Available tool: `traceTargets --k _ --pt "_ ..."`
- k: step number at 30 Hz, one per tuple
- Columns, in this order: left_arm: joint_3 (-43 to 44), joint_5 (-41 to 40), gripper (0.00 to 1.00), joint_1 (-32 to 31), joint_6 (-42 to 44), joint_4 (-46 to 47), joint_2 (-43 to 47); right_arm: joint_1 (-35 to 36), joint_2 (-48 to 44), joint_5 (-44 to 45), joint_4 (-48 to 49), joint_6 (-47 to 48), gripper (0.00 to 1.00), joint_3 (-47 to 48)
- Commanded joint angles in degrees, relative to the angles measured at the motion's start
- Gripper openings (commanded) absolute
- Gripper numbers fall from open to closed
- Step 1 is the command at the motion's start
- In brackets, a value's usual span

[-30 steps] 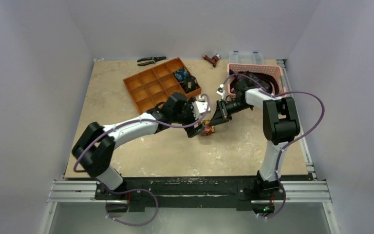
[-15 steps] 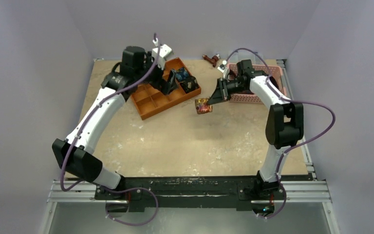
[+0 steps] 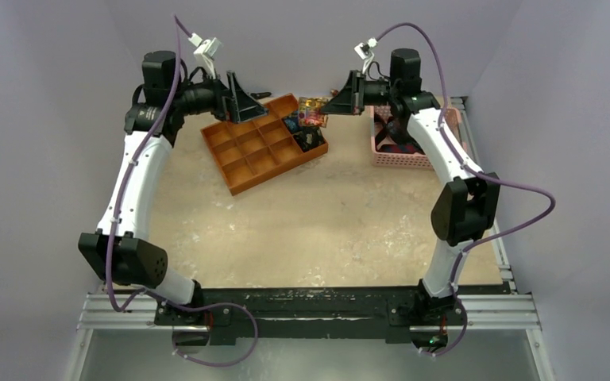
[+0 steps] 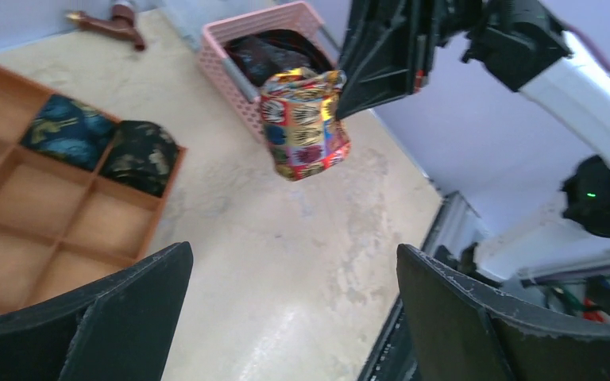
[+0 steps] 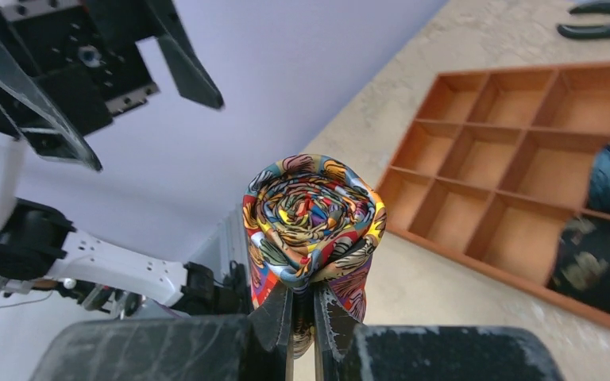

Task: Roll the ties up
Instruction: Place the tie in the storage box.

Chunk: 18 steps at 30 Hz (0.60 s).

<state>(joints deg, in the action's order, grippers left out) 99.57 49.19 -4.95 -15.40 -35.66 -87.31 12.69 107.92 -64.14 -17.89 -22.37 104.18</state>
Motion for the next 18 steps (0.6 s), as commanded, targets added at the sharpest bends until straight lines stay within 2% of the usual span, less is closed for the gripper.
traceTargets --k 1,2,4,10,14,18 --pt "-6.5 13.4 1.0 -0.1 -18.8 21.2 1.2 2.9 -1.7 -3.3 15.3 -13.2 0.0 3.6" --pt "-8.8 13.3 1.0 -0.1 -22.7 29.4 1.5 3.6 -1.6 -3.6 16.9 -14.3 0.0 3.6" --pt "-12.4 12.5 1.0 -0.3 -27.9 38.5 1.5 4.7 -1.6 -4.2 20.6 -16.9 0.0 3.5" --pt "-15.3 9.1 1.0 -2.5 -29.1 41.0 0.8 6.6 -3.0 -4.7 26.2 -21.2 0.0 1.6" --pt "-16.2 10.6 1.0 -4.6 -31.7 45.6 0.0 7.5 -3.9 -4.6 28.0 -22.8 0.0 0.3" --pt "-17.6 12.1 0.93 -5.7 -35.1 50.0 -0.5 7.7 -3.9 -4.6 28.4 -23.1 0.0 0.4"
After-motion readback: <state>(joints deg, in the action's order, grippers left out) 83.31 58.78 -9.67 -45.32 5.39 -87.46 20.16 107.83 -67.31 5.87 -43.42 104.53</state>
